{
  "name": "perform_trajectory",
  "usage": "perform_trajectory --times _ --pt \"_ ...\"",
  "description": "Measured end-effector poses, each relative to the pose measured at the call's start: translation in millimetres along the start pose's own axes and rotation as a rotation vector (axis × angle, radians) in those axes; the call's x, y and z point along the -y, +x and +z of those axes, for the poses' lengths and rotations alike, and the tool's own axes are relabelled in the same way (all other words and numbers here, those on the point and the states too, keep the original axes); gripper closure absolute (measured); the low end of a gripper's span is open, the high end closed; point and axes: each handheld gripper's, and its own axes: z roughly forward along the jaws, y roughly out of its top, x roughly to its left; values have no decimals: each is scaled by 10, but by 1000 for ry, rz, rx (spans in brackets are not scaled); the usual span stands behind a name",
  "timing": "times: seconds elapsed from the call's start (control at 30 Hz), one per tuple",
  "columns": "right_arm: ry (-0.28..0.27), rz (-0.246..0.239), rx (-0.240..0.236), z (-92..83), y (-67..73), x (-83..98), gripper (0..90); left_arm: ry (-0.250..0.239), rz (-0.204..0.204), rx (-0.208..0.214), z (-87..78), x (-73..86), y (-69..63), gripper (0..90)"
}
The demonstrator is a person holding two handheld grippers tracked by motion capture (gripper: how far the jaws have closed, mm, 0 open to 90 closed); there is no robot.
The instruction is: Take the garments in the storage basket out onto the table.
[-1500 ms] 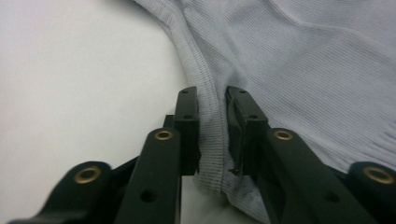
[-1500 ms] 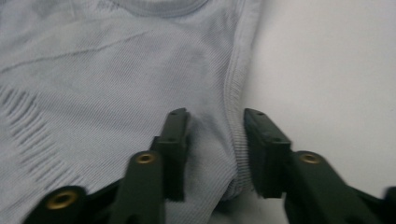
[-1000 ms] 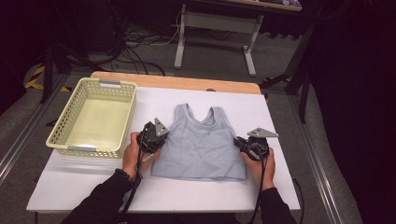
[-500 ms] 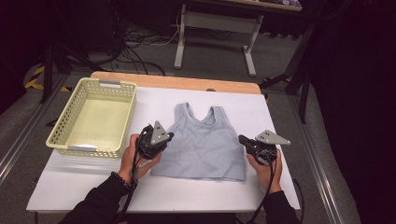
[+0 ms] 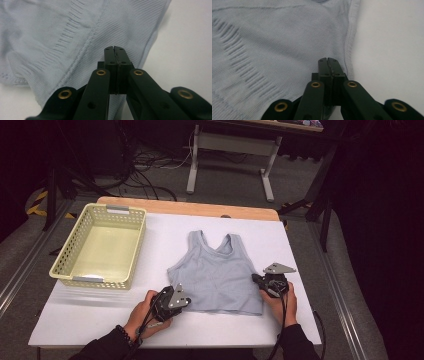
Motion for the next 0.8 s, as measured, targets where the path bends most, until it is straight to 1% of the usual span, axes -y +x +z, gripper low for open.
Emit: perform_trajectory --times 0.13,0.2,0.23,0.27,0.3,0.37,0.43,0.47,0.5,0.53,0.57,0.6,0.63,0.67,0.7,0.73,0.77,0.8 --pt "-3 4 -6 -7 -16 3 899 -4 4 0 -2 18 -3 900" --pt "-21 -7 38 -34 -9 7 900 -10 12 4 -4 18 8 900" --pt "-21 -7 38 -34 -9 7 900 -10 12 4 -4 18 8 900" --pt "-38 -7 59 -51 -16 13 900 -7 15 6 -13 22 12 900" --pt "-52 4 79 -73 -31 18 900 -7 12 6 -20 27 13 900" --pt "-78 22 93 -119 -59 25 900 -5 5 9 -47 43 20 900" --pt "-92 29 103 -178 -82 27 900 -9 5 2 -74 52 21 900" --pt "-105 40 105 -204 -89 27 899 -7 5 -2 -102 56 26 900" --pt "-129 55 98 -246 -95 23 899 -33 8 -8 -134 58 34 900" --pt "-146 62 95 -276 -95 18 899 -64 7 -17 -215 53 42 900" --pt "-182 70 94 -333 -83 6 898 -64 7 -17 -215 53 42 900" --pt "-182 70 94 -333 -83 6 898 -85 1 -19 -257 49 51 900" --pt "-219 71 92 -387 -67 -8 898 -101 1 -26 -302 47 65 900" --pt "-274 68 95 -485 -17 -54 898 -121 -12 -37 -367 49 83 900" --pt "-293 66 89 -517 2 -72 898 -121 -12 -37 -367 49 83 900" --pt "-293 66 89 -517 2 -72 898 -134 -16 -44 -404 56 96 900" --pt "-333 60 65 -590 63 -111 897 -140 -14 -48 -427 61 108 900" --pt "-337 56 59 -605 84 -120 896 -141 -18 -51 -444 66 115 900"
